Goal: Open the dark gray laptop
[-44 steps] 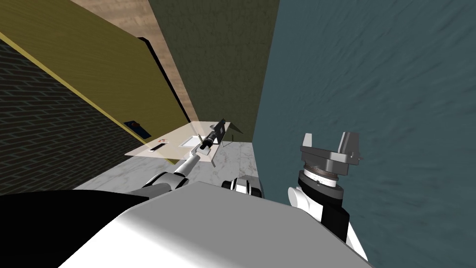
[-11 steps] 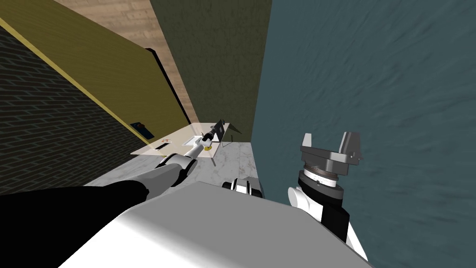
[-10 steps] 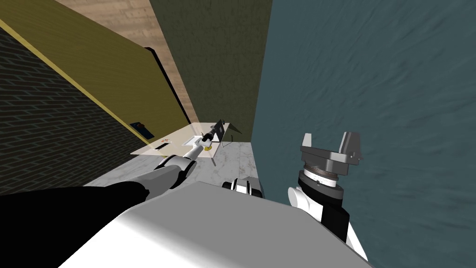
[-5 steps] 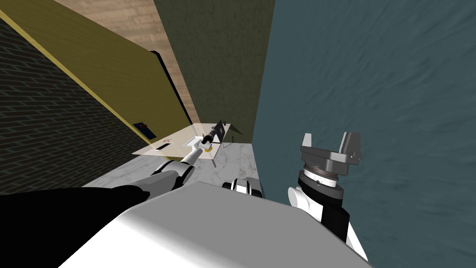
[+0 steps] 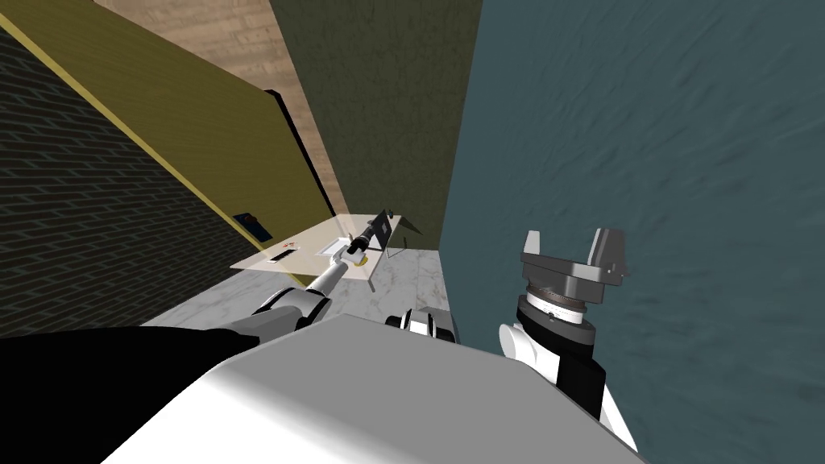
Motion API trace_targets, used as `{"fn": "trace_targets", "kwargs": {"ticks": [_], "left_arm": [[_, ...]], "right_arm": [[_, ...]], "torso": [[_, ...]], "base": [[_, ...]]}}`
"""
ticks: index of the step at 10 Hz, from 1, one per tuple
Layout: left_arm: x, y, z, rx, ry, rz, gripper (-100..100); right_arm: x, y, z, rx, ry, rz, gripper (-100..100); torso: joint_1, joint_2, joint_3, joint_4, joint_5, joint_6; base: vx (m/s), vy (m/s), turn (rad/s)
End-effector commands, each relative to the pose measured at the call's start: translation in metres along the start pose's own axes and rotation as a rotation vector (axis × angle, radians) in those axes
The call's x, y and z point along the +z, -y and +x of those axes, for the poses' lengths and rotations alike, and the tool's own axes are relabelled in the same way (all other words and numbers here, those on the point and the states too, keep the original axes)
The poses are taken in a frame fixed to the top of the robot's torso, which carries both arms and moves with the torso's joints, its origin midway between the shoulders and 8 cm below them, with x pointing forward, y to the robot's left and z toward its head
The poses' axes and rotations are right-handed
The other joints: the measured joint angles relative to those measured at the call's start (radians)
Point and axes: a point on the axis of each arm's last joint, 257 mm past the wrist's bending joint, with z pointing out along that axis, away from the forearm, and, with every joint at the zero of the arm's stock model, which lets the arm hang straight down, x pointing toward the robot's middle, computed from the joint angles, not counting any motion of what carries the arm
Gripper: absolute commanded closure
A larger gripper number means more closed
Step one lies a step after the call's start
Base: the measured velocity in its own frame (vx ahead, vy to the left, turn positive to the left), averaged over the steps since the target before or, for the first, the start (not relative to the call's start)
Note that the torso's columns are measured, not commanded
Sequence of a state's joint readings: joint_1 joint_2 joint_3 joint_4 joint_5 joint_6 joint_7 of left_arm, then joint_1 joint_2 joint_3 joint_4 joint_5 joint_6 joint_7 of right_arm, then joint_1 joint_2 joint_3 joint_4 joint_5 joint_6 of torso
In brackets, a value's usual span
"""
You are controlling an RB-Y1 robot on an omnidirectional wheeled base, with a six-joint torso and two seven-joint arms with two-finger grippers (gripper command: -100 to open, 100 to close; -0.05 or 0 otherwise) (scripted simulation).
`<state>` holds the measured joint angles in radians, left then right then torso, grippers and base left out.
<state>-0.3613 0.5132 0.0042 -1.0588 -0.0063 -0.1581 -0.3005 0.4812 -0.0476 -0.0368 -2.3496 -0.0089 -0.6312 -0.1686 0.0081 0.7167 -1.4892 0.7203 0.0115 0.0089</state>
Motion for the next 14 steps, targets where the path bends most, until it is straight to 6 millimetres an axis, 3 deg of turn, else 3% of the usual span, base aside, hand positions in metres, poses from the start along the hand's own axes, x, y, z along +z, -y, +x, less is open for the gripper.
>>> {"fn": "trace_targets", "kwargs": {"ticks": [1,4,6,9,14], "left_arm": [[-0.02,-0.008,0.02,-0.004,-0.029,-0.016,100],[-0.041,0.007,0.026,-0.005,-0.037,0.011,100],[-0.052,-0.004,0.032,-0.004,-0.048,-0.005,100],[-0.069,-0.003,0.038,-0.006,-0.059,-0.014,100],[-0.097,0.016,0.039,-0.01,-0.061,0.013,100]], "right_arm": [[0.0,0.0,0.0,0.0,0.0,0.0,0],[0.0,0.0,0.0,0.0,0.0,0.0,0],[0.0,0.0,0.0,0.0,0.0,0.0,0],[0.0,0.0,0.0,0.0,0.0,0.0,0],[0.0,0.0,0.0,0.0,0.0,0.0,0]], "torso": [[-0.001,0.003,0.002,0.0,0.001,0.0],[0.0,-0.001,0.0,0.002,-0.002,-0.005],[-0.002,0.005,0.003,0.001,0.0,-0.002],[-0.001,0.004,0.003,0.003,-0.002,-0.007],[-0.007,0.01,0.007,0.005,-0.004,-0.006]], "base": [[0.0,0.012,-0.021],[0.102,0.003,0.077],[0.015,0.003,-0.027],[0.086,0.005,0.07],[0.064,-0.004,0.039]]}}
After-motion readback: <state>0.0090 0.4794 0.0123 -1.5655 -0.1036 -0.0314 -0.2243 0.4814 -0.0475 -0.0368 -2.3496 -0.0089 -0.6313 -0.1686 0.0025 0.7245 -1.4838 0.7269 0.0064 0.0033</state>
